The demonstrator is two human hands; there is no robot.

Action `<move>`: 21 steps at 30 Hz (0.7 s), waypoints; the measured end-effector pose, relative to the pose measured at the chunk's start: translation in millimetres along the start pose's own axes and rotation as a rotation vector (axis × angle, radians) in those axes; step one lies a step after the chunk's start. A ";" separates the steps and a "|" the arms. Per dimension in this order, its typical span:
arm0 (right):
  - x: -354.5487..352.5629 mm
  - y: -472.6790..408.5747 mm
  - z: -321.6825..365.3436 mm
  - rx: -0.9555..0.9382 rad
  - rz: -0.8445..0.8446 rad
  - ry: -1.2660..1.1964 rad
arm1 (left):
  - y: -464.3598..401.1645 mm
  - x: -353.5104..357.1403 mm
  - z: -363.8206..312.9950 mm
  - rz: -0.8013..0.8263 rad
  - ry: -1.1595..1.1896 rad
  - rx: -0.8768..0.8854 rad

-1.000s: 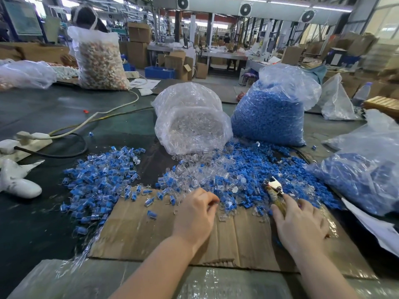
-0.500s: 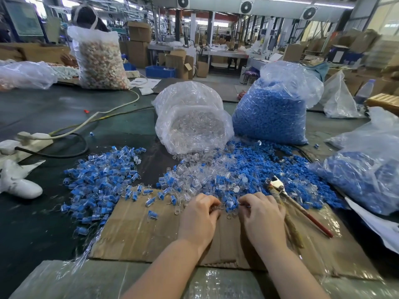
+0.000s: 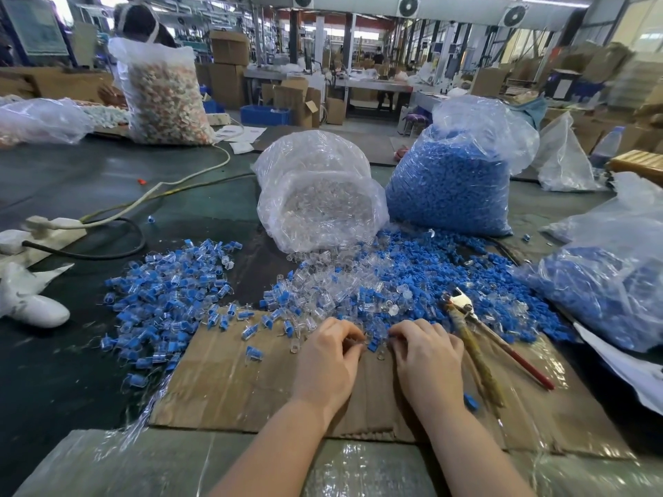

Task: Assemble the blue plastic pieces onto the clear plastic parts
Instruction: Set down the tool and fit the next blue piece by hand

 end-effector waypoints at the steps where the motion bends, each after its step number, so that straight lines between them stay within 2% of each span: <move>1: -0.3 0.1 -0.2 -0.001 -0.008 -0.011 | 0.5 -0.8 0.0 -0.002 0.005 -0.003; 12: -14.7 9.4 -0.1 0.041 -0.173 -0.022 | 5.3 -5.8 -2.8 -0.011 0.039 -0.009; 17: -21.5 11.2 12.7 -0.121 -0.227 -0.071 | 3.9 -5.3 0.2 -0.015 0.025 -0.026; 21: -23.4 10.4 20.7 -0.162 -0.255 0.047 | 3.6 -3.5 -0.3 -0.002 -0.014 -0.011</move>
Point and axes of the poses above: each hand's wrist, its own y-axis away from the middle knuckle, its own x-axis out of the palm, z = x × y, the point moved 8 cm from there along -y, towards the middle knuckle, and after that the axes turned 10 degrees about -x, right-handed, at the moved point
